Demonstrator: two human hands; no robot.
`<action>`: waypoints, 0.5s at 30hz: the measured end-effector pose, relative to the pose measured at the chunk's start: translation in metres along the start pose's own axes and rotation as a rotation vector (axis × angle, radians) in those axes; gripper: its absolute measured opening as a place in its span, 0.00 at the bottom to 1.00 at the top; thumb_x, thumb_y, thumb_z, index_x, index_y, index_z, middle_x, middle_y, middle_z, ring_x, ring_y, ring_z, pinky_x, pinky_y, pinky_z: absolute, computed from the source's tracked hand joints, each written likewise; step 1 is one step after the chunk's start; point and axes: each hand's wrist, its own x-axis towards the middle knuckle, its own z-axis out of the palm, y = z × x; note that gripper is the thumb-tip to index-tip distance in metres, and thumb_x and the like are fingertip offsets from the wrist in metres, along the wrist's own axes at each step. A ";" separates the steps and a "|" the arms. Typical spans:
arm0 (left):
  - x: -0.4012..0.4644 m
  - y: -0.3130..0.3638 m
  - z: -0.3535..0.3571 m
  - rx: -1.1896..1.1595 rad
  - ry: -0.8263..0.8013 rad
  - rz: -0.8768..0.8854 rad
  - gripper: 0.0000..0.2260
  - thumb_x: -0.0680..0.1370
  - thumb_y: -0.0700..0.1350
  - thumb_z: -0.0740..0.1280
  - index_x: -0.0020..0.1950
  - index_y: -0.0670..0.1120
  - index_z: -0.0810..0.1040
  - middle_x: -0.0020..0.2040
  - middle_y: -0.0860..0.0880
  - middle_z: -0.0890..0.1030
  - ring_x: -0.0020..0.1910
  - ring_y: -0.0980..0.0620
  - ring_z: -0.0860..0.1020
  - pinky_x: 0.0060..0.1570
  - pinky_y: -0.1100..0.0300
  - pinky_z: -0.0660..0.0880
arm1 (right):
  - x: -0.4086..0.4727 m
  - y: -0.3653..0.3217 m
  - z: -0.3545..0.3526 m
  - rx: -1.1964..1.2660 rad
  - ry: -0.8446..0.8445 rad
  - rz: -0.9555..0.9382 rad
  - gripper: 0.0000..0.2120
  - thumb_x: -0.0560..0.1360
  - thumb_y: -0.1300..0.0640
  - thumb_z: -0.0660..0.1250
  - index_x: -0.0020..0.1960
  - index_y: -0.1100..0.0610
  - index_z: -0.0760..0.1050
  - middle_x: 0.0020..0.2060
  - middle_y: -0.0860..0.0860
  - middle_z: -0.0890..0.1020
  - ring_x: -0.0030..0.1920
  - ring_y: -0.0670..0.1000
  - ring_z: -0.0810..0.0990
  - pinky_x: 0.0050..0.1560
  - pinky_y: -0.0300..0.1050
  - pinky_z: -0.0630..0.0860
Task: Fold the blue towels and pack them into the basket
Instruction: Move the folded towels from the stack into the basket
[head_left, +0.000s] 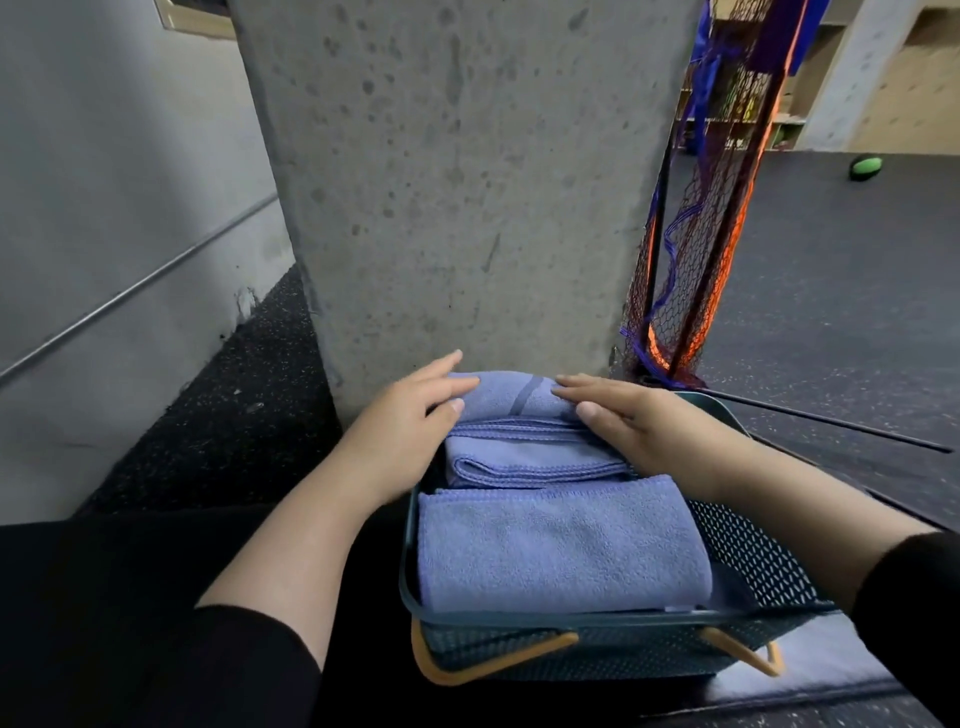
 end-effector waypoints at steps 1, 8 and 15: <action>0.000 -0.001 0.001 0.027 -0.044 0.037 0.17 0.84 0.37 0.61 0.72 0.45 0.75 0.78 0.55 0.65 0.76 0.62 0.60 0.67 0.81 0.50 | -0.004 0.004 -0.003 0.069 -0.063 0.018 0.23 0.82 0.41 0.54 0.74 0.45 0.70 0.74 0.37 0.67 0.74 0.33 0.61 0.77 0.36 0.54; -0.010 0.024 -0.011 0.147 -0.166 0.018 0.30 0.79 0.64 0.51 0.76 0.52 0.70 0.77 0.63 0.62 0.77 0.68 0.52 0.80 0.51 0.45 | -0.014 -0.017 -0.025 0.028 -0.180 -0.021 0.46 0.69 0.20 0.45 0.79 0.44 0.60 0.78 0.37 0.58 0.77 0.33 0.51 0.81 0.48 0.47; -0.029 0.086 -0.019 0.307 -0.363 -0.130 0.46 0.67 0.74 0.38 0.80 0.57 0.61 0.82 0.59 0.55 0.80 0.63 0.48 0.79 0.47 0.44 | -0.025 -0.056 -0.021 -0.418 -0.439 0.033 0.57 0.63 0.18 0.48 0.81 0.45 0.34 0.79 0.41 0.35 0.77 0.42 0.31 0.79 0.60 0.41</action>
